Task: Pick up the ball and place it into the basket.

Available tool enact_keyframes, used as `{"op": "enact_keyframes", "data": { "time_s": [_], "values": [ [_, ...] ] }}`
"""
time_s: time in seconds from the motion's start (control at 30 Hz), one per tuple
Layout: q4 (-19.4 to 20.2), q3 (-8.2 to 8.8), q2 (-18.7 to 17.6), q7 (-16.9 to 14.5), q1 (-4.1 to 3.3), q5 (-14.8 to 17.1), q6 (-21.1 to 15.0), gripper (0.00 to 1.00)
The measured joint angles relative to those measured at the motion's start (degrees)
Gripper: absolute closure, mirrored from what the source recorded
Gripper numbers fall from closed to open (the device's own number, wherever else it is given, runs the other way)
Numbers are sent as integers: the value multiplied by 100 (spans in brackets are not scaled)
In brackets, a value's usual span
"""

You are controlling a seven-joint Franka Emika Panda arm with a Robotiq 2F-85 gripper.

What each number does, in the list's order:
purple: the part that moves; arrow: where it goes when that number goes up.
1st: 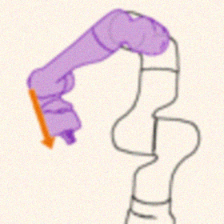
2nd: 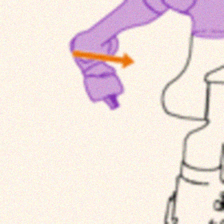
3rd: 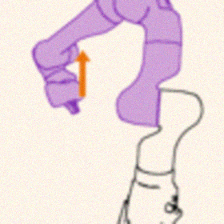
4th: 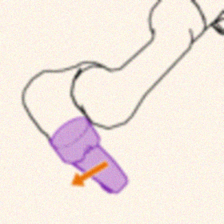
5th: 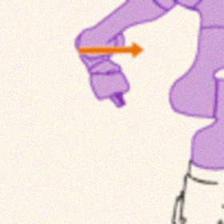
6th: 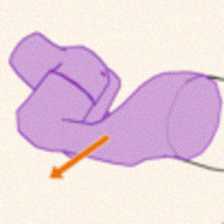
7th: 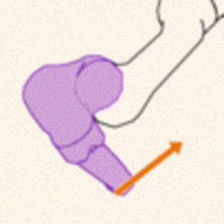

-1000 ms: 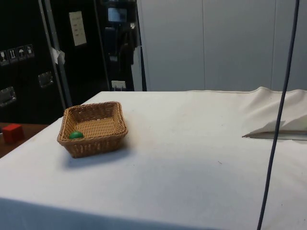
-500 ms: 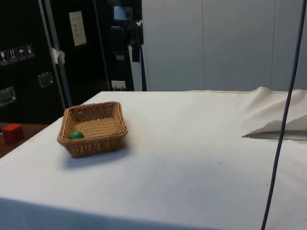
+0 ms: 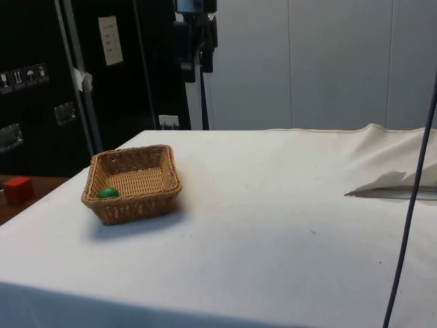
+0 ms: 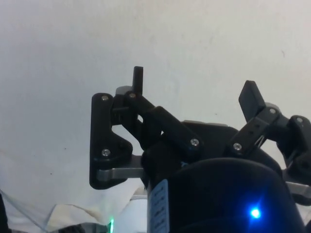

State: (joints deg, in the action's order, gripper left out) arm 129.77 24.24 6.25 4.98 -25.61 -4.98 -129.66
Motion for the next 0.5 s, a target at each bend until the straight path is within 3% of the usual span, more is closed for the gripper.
{"op": "enact_keyframes", "data": {
  "time_s": [0.5],
  "values": [
    [63,69,418,155,11,-430,372,0]
  ]
}}
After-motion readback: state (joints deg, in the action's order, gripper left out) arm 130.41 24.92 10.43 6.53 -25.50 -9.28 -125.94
